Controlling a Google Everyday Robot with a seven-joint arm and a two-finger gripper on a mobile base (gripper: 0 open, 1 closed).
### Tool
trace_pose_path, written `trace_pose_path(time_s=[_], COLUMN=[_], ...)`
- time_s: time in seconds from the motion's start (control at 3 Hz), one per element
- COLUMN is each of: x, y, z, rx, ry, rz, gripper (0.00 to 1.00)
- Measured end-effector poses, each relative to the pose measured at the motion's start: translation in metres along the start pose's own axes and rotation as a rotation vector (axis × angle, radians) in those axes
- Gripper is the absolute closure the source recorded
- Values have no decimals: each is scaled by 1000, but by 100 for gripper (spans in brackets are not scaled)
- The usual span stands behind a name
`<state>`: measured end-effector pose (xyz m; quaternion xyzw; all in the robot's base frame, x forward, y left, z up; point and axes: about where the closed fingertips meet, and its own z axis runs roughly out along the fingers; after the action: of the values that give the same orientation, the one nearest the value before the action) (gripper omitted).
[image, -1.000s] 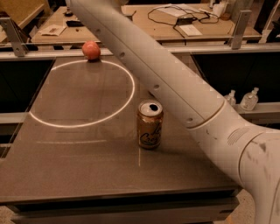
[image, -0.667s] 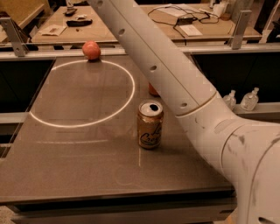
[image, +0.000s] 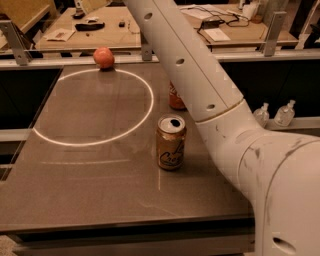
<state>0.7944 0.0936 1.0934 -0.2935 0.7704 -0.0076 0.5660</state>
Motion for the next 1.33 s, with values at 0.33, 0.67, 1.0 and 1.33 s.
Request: trace_pose_path(time_s=[0.33,0.67,1.0,1.33], x=[0,1,20,45], y=[0,-5,26,43], z=[0,9,46,67], rx=[0,-26,-157,-259], ry=[0,17,123,235], rz=[-1,-14,-80,-177], gripper=[0,0,0,0])
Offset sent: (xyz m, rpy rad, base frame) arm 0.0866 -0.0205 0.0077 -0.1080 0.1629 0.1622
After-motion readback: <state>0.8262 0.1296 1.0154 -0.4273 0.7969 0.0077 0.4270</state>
